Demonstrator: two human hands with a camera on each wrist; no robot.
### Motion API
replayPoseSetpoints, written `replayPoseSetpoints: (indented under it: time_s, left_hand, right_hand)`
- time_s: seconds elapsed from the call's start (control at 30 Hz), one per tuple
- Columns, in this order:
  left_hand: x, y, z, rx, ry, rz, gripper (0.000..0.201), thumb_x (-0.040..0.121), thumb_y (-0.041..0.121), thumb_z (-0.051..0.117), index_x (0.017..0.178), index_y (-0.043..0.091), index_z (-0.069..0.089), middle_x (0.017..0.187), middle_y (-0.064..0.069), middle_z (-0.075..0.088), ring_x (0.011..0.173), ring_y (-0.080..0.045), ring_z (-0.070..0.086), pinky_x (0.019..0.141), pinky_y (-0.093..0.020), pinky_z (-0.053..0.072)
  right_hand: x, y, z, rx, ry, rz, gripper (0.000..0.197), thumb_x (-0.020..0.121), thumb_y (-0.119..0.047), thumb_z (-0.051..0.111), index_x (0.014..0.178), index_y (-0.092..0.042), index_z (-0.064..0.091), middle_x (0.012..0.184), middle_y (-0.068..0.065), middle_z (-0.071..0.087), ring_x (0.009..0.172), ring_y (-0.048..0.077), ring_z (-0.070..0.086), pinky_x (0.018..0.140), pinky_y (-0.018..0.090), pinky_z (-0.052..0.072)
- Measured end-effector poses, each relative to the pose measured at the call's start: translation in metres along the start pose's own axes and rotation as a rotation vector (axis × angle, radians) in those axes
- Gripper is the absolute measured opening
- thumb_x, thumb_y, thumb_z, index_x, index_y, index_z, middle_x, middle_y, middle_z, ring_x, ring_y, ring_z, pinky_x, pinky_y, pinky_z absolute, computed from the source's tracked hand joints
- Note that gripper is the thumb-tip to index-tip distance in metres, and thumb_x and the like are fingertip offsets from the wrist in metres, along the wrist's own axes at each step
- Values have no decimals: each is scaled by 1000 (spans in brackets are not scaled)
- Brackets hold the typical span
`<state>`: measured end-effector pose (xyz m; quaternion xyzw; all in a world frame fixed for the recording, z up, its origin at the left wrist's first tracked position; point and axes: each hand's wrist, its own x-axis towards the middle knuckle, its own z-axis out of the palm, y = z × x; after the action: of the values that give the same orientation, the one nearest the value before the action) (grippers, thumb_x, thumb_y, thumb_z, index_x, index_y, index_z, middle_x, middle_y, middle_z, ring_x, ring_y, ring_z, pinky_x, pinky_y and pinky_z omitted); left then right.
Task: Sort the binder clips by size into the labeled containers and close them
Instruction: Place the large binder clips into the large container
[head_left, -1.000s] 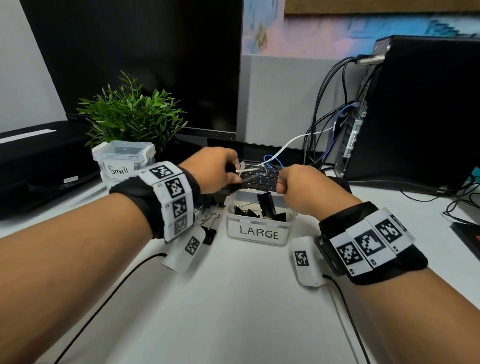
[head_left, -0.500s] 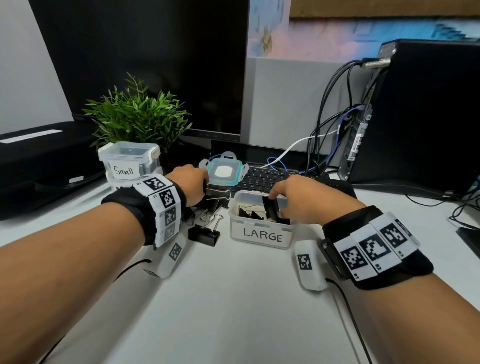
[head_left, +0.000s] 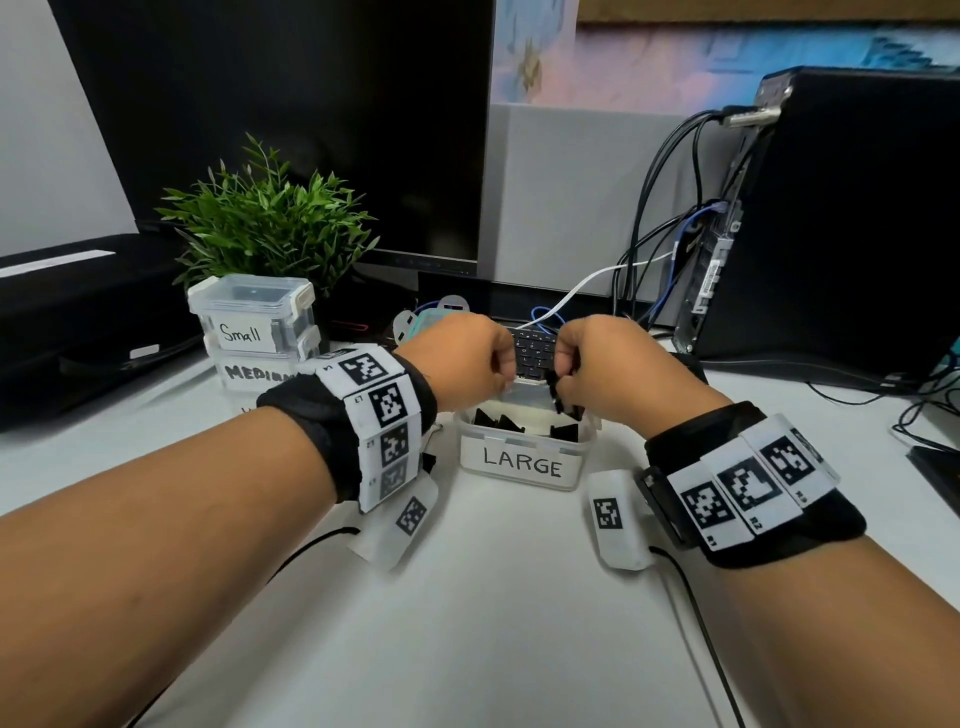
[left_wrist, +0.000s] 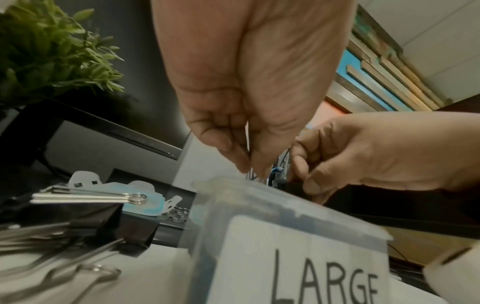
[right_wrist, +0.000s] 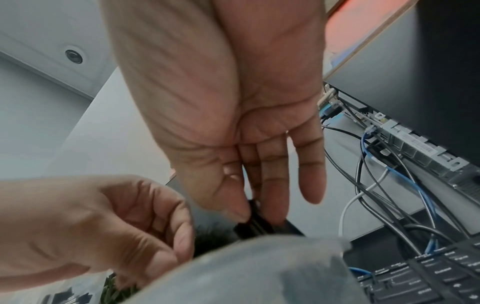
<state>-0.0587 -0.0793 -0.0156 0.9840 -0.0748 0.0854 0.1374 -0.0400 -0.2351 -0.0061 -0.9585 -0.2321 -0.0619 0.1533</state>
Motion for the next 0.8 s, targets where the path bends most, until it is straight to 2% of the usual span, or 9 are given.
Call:
replayPoseSetpoints:
  time_s: [0.07,0.13,0.23,0.33,0.43,0.57,0.63,0.7,0.8]
  left_hand:
    - [1,5,5,78,-118,-1,10,85,19,64,93,17,69,84,5,63,82,-12,58,71,-21,43]
    - [4,9,11,218,-244,14,21,88,28,61,106,20,68,100,4,66,93,-15,59,74,-22,41]
    - [15,9,21,344,-402,-14,38,95,34,50,128,16,57,124,-2,60,113,-21,55,88,-26,41]
    - [20,3,24,422,-479,-25,43,99,31,45,136,10,48,134,-7,52,123,-23,49,98,-27,38]
    - [19,5,23,464,-464,27,34,96,26,50,125,10,57,125,-6,59,114,-22,56,90,-27,43]
    - [19,8,26,505,-519,12,36,98,19,47,132,7,51,131,-8,55,119,-22,52,96,-28,39]
    - [17,5,22,442,-494,27,34,96,18,50,128,8,54,126,-7,58,115,-23,56,91,-30,44]
    - [15,4,18,408,-480,50,33,92,19,55,124,11,57,121,-6,61,110,-23,60,86,-31,48]
    - [13,3,18,393,-506,39,35,91,18,55,125,13,57,122,-6,61,111,-24,60,90,-35,50]
  right_hand:
    - [1,4,1,66,100,16,9,79,-6,60,86,-12,61,77,-1,58,74,17,53,62,25,39]
    - [2,4,1,101,138,26,13,80,-6,61,91,-13,60,84,-1,59,80,18,54,68,25,40]
    - [2,2,2,85,109,37,17,82,-5,59,98,-10,62,93,3,64,88,21,58,72,27,44]
    - [2,3,2,79,76,48,20,83,-4,58,102,-8,63,99,6,66,94,23,60,77,28,46]
    - [1,4,3,70,45,41,23,84,-2,56,105,-6,62,103,8,66,98,24,60,71,22,41]
    - [3,6,5,72,32,51,23,83,-1,56,104,-10,62,100,4,63,95,22,59,71,23,41]
    - [5,7,7,83,36,50,22,82,-2,57,101,-12,62,95,0,60,88,19,56,70,23,38]
    - [7,9,8,110,64,43,21,82,-3,58,100,-13,62,92,-2,58,85,16,54,69,22,37]
    - [8,12,7,189,189,45,20,82,-6,59,101,-13,59,90,-2,56,80,16,52,59,18,36]
